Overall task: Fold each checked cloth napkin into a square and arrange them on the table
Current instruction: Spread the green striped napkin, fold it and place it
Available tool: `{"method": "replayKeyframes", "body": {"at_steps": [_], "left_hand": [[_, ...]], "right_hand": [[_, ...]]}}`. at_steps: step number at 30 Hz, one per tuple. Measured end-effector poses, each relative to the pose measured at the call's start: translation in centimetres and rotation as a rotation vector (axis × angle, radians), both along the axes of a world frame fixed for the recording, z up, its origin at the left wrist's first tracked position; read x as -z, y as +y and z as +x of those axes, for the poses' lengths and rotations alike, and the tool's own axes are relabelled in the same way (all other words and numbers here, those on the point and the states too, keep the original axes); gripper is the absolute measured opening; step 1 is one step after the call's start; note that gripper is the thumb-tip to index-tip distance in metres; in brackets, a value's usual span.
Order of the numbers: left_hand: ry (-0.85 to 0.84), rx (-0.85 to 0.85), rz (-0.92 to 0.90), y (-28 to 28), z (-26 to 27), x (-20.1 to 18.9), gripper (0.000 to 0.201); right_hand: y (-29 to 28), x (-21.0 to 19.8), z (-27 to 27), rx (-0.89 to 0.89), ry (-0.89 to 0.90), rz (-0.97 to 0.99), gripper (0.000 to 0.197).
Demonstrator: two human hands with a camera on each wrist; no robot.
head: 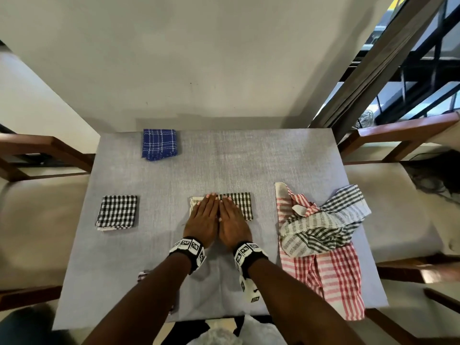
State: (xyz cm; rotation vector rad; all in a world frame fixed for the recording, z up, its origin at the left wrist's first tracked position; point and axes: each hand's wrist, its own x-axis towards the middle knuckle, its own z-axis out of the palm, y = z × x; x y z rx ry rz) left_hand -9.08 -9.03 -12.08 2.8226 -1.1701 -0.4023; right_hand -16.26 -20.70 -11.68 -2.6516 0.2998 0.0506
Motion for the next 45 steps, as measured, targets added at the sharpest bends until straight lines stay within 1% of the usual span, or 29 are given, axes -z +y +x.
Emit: {"method": "replayKeyframes", "body": {"at_steps": [2,4,6,9,12,16,20,25,28,33,35,38,40,43,45], "left_hand": [[-0.031,-0.005,0.000,0.7,0.1,0.4,0.063],[-0.020,-0.014,-0.015,1.0,0.1,0.3,0.064],[-0.020,-0.036,-0.028,1.1,0.0,0.3,0.064],[-0.007,-0.064,-0.033,1.1,-0.1,0.1,0.065],[-0.002,-0.076,-0.012,0.9,-0.3,-0.2,0.065],[0.020,-0.133,0.004,0.5,-0.8,-1.2,0.064],[0.058,-0.099,-0.022,-0.3,-1.6,-1.0,0.062],[0.117,-0.097,0.013,0.1,-1.6,-0.2,0.065],[0.137,-0.151,0.029,-0.3,-1.8,-1.1,0.067],[0.155,-0.370,0.060,0.6,-1.9,-1.3,0.075],[0.160,-0.404,0.072,0.4,-2.1,-1.6,0.078],[0.124,-0.442,0.037,-0.7,-2.4,-2.2,0.075],[0.094,-0.388,0.002,-1.2,-2.4,-2.6,0.072],[0.106,-0.161,-0.033,-1.2,-2.1,-2.2,0.070],[0.150,-0.052,-0.011,-1.2,-1.2,-1.4,0.073]], "right_hand": [[-0.6,0.6,-0.5,-0.044,0.016,-0.047,0.060],[-1.4,0.9,-0.9,-0.061,0.045,-0.073,0.065],[-2.2,1.2,-1.2,-0.016,0.063,-0.083,0.070],[-3.1,1.2,-1.5,0.074,0.096,-0.087,0.068],[-3.2,1.0,-1.6,0.087,0.083,-0.136,0.066],[-2.6,0.3,-1.2,0.137,0.078,-0.160,0.068],[-2.6,0.8,-1.1,-0.034,0.008,-0.076,0.070],[-3.1,1.8,-1.4,-0.090,0.050,-0.070,0.072],[-3.2,1.5,-1.2,-0.082,0.073,-0.034,0.073],[-3.4,1.5,-1.0,-0.102,0.074,-0.014,0.072],[-3.3,1.7,-0.9,-0.098,0.102,-0.016,0.072],[-3.4,1.8,-0.7,-0.109,0.128,-0.013,0.074],[-3.6,1.9,-0.8,-0.114,0.121,-0.019,0.075],[-3.3,1.7,-0.8,-0.107,0.139,-0.031,0.075],[-3.2,1.6,-0.7,-0.106,0.144,-0.041,0.075]]}}
